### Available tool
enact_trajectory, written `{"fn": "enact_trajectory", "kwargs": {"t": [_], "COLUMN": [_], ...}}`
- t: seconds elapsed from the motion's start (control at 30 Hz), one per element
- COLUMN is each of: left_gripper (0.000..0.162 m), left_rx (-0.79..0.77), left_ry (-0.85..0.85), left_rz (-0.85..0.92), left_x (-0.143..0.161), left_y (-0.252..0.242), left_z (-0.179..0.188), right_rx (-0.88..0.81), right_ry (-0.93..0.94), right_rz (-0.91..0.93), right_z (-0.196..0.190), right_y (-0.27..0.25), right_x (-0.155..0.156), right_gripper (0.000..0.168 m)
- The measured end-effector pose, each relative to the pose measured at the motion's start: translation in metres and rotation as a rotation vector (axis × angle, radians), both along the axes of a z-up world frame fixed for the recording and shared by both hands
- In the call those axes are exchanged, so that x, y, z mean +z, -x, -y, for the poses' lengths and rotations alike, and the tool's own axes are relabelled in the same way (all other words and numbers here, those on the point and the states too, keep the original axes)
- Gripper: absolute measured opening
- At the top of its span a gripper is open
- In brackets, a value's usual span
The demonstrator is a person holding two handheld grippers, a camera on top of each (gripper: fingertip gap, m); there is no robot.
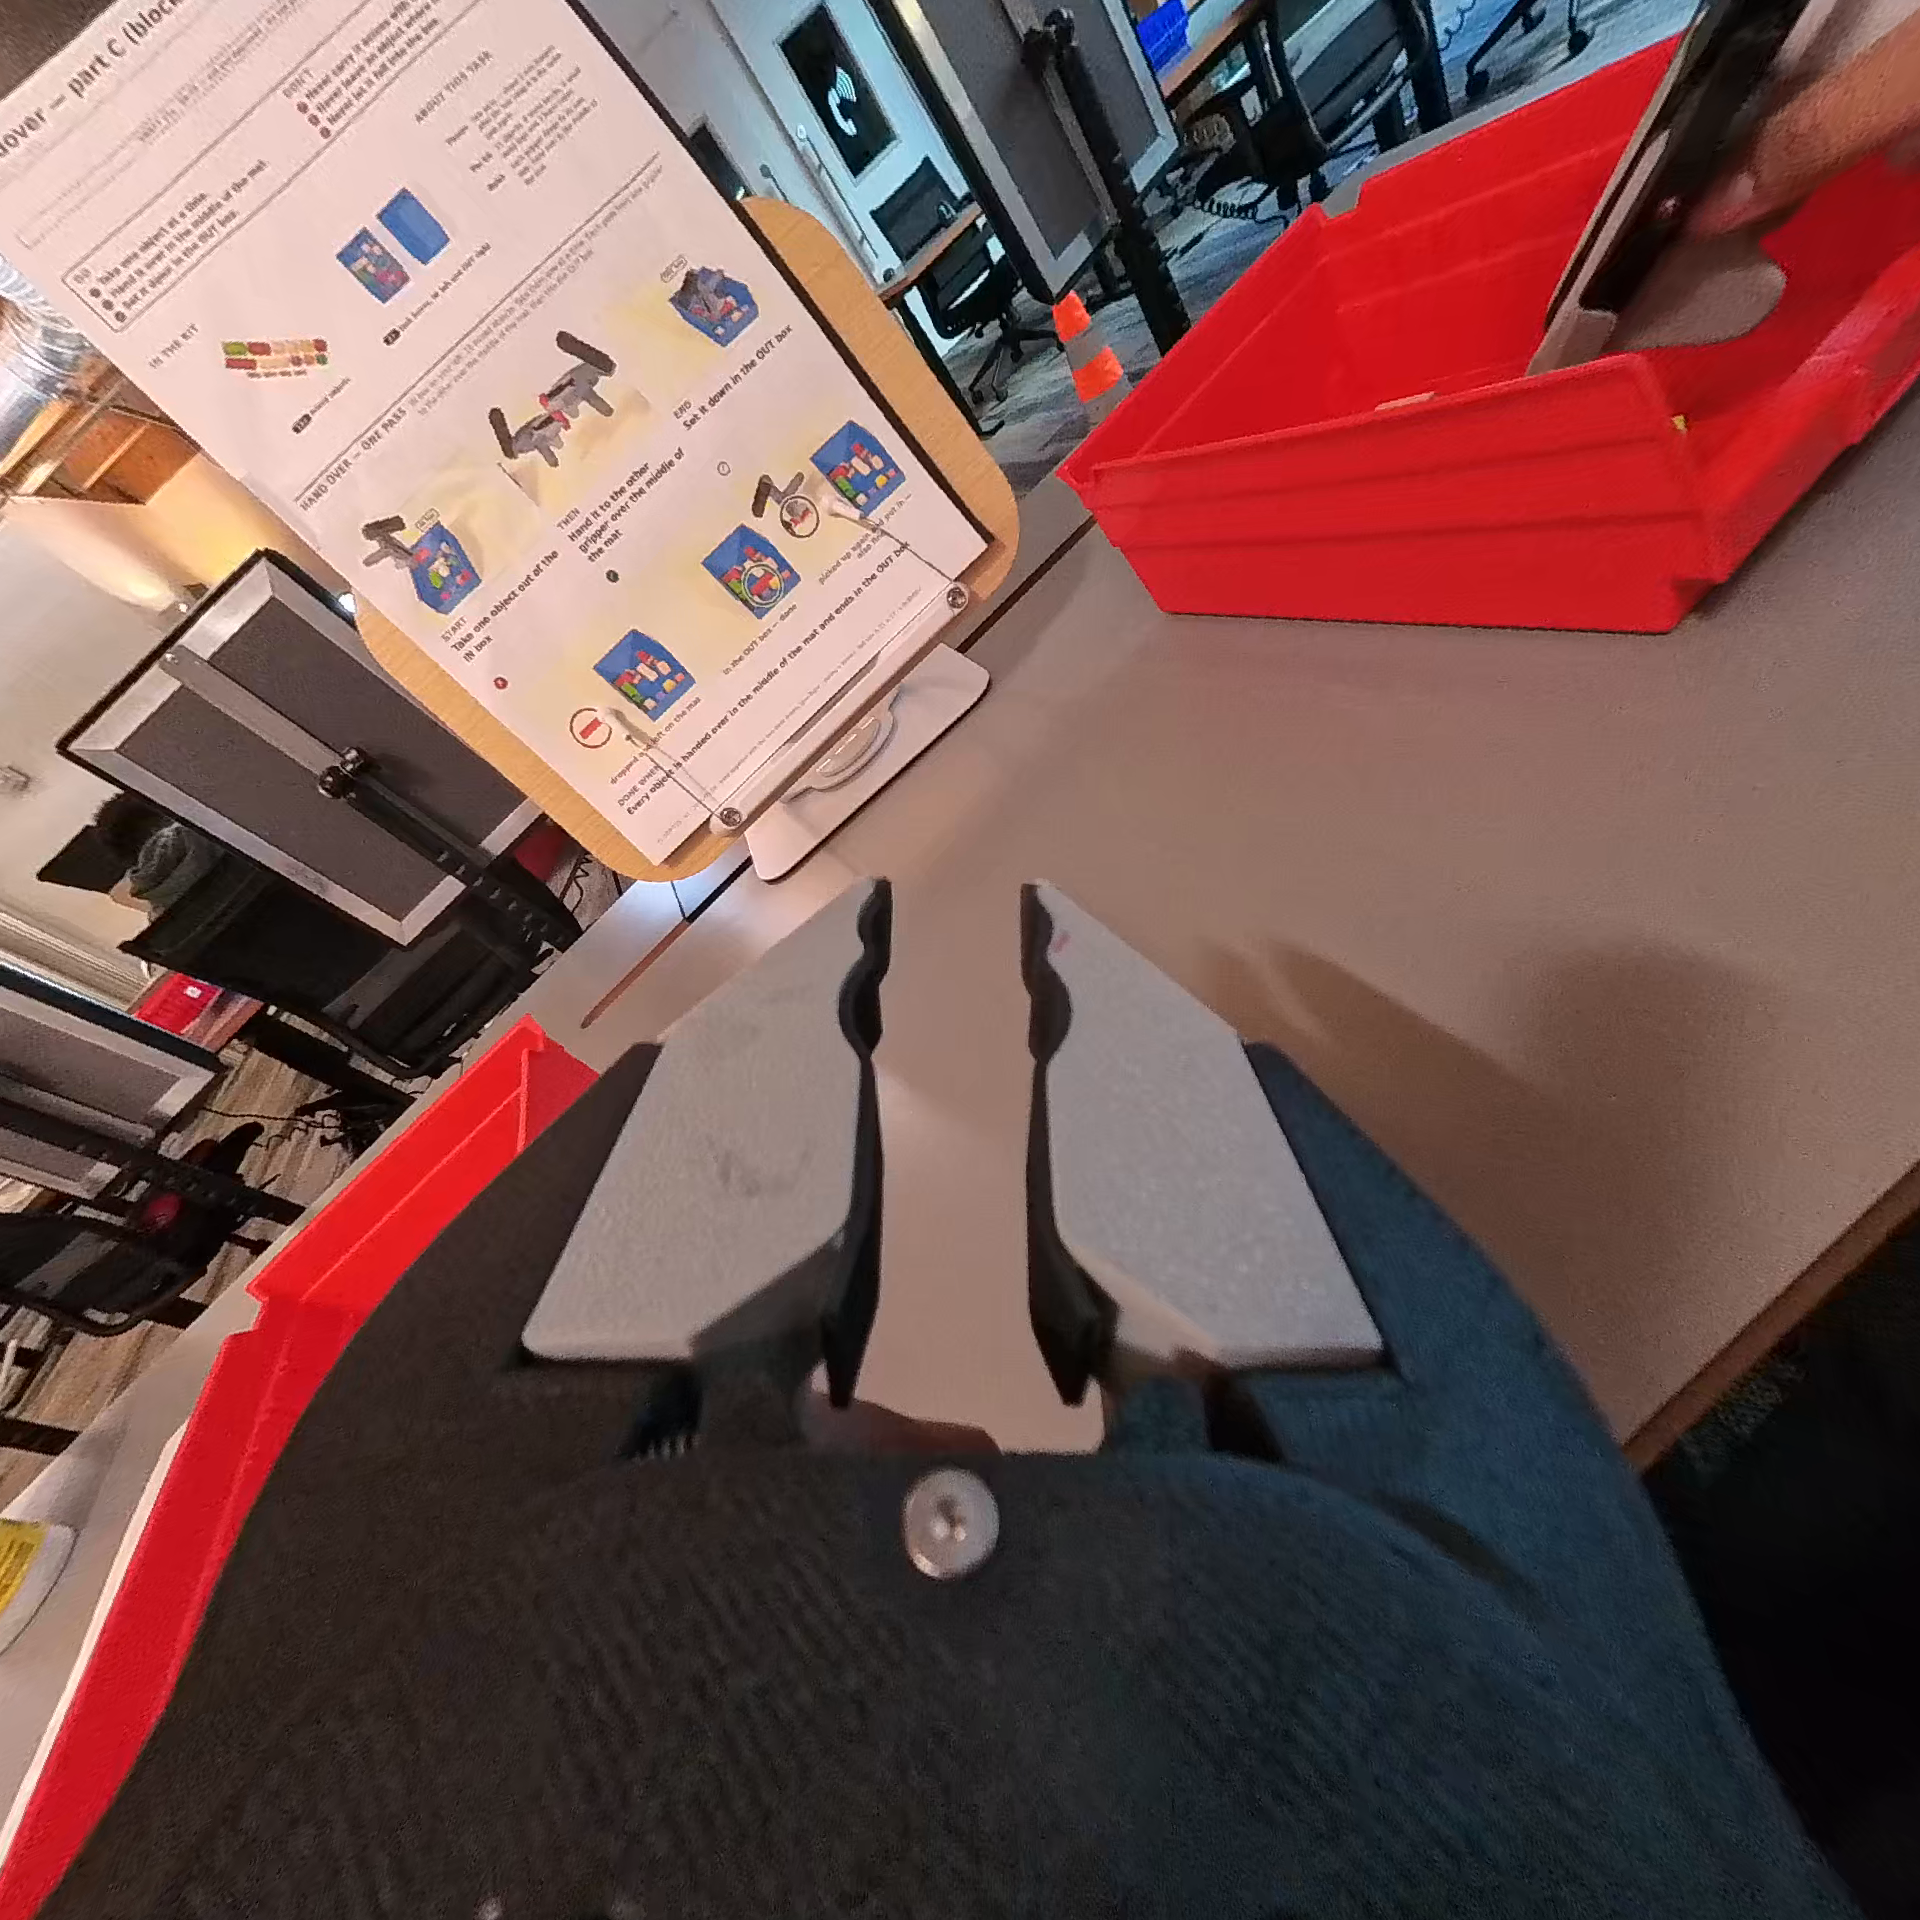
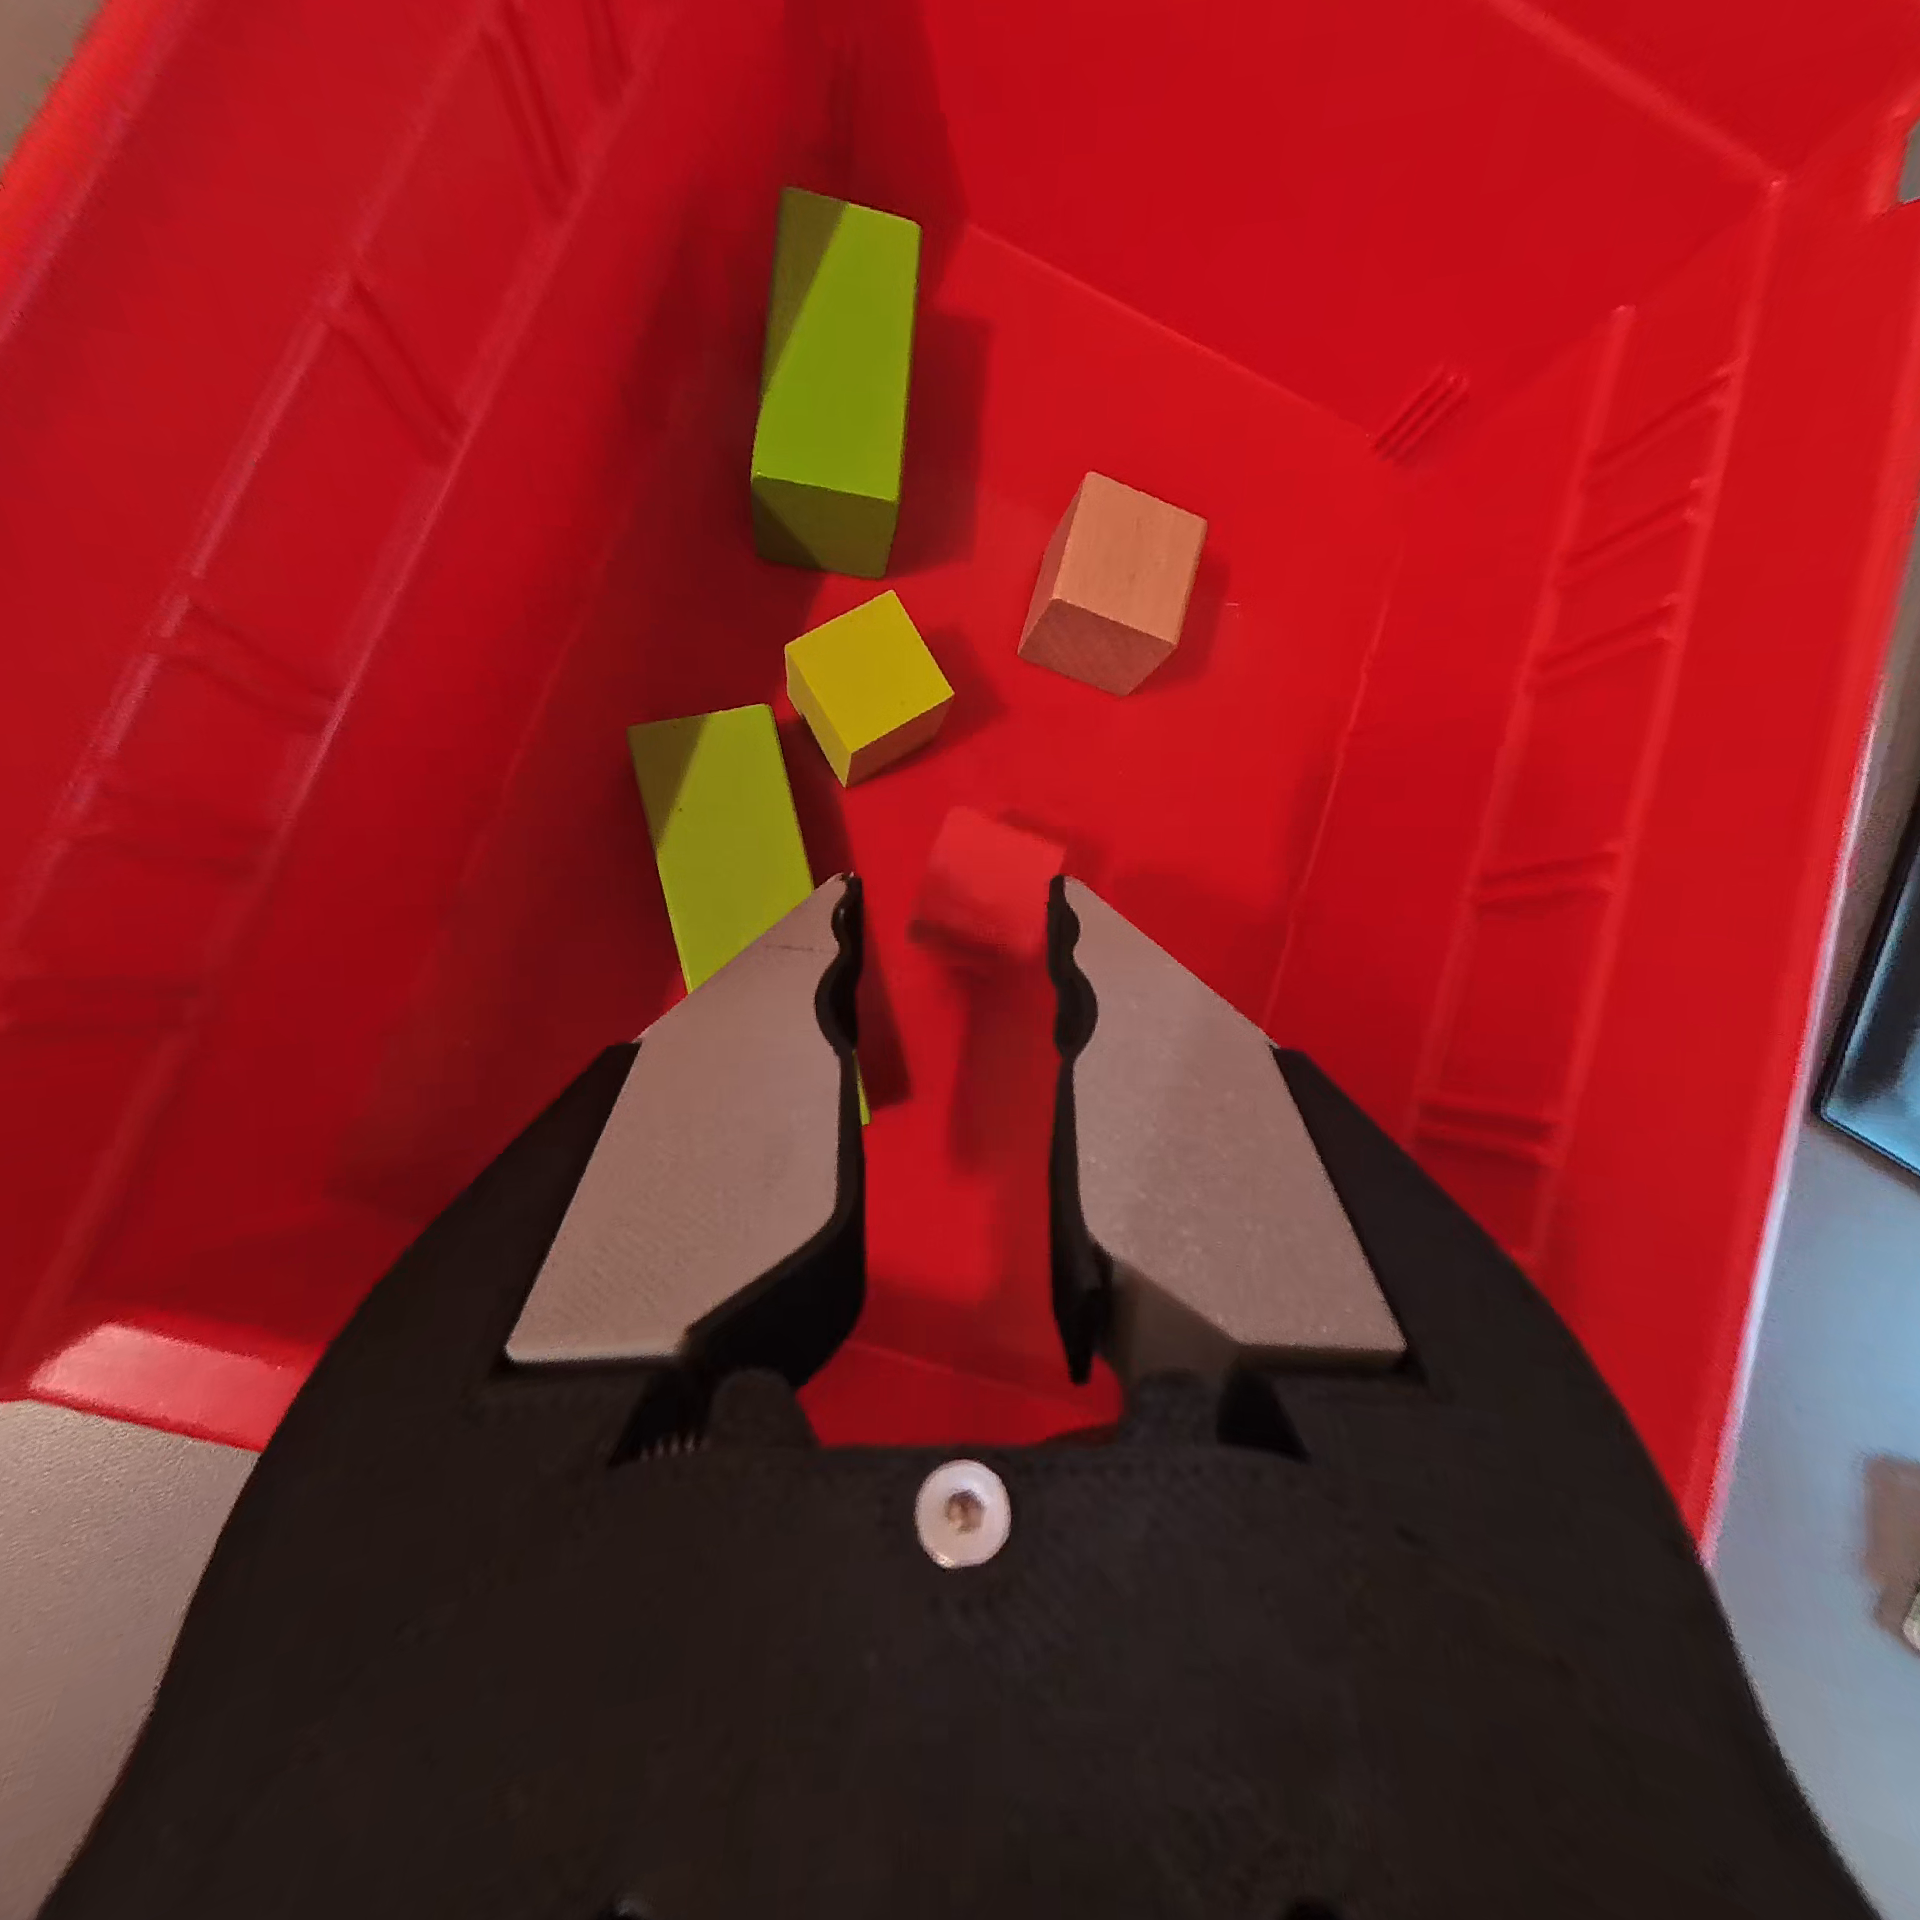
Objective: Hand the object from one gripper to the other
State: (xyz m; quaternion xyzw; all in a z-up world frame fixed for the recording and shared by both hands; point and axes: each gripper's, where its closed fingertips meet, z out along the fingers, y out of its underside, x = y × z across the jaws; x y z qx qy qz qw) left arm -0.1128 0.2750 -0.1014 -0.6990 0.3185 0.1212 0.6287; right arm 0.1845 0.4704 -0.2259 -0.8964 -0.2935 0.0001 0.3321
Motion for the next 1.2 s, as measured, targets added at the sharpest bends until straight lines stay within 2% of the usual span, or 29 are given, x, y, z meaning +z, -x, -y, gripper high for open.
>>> {"fn": "enact_trajectory", "kwargs": {"t": [0.17, 0.27, 0.33, 0.47, 0.53, 0.6, 0.7, 0.8, 0.97, 1.07, 1.2], "left_gripper": [0.023, 0.023, 0.027, 0.035, 0.051, 0.06, 0.063, 0.069, 0.064, 0.071, 0.074], "left_rx": [0.031, 0.088, 0.128, 0.326, 0.352, 0.36, 0.36, 0.38, 0.494, 0.485, 0.556], "left_ry": [0.002, 0.025, 0.076, 0.082, 0.209, 0.361, 0.526, 0.728, 0.853, 0.851, 0.861], "left_rz": [-0.019, 0.023, 0.125, 0.229, 0.328, 0.41, 0.529, 0.589, 0.533, 0.552, 0.452], "left_x": [0.001, 0.01, 0.015, 0.029, 0.017, -0.001, -0.03, -0.075, -0.13, -0.134, -0.131], "left_y": [0.01, 0.039, 0.07, 0.169, 0.206, 0.236, 0.263, 0.272, 0.285, 0.284, 0.309], "left_z": [-0.002, -0.004, -0.005, -0.009, -0.016, -0.028, -0.052, -0.067, -0.083, -0.095, -0.09], "right_rx": [0.004, 0.008, 0.01, 0.019, 0.032, 0.042, 0.057, 0.062, 0.065, 0.072, 0.082], "right_ry": [-0.009, -0.031, -0.056, -0.115, -0.147, -0.182, -0.219, -0.228, -0.229, -0.232, -0.225], "right_rz": [-0.008, -0.019, -0.036, -0.112, -0.166, -0.213, -0.222, -0.173, -0.171, -0.163, -0.15], "right_z": [0.002, 0.003, 0.005, 0.009, 0.012, 0.014, 0.019, 0.023, 0.026, 0.029, 0.031], "right_y": [0.0, -0.001, -0.002, -0.002, 0.002, 0.008, 0.014, 0.015, 0.019, 0.021, 0.022], "right_x": [0.004, 0.013, 0.022, 0.046, 0.058, 0.071, 0.082, 0.082, 0.083, 0.084, 0.081], "right_gripper": [0.033, 0.033, 0.033, 0.032, 0.032, 0.032, 0.032, 0.032, 0.032, 0.032, 0.032]}}
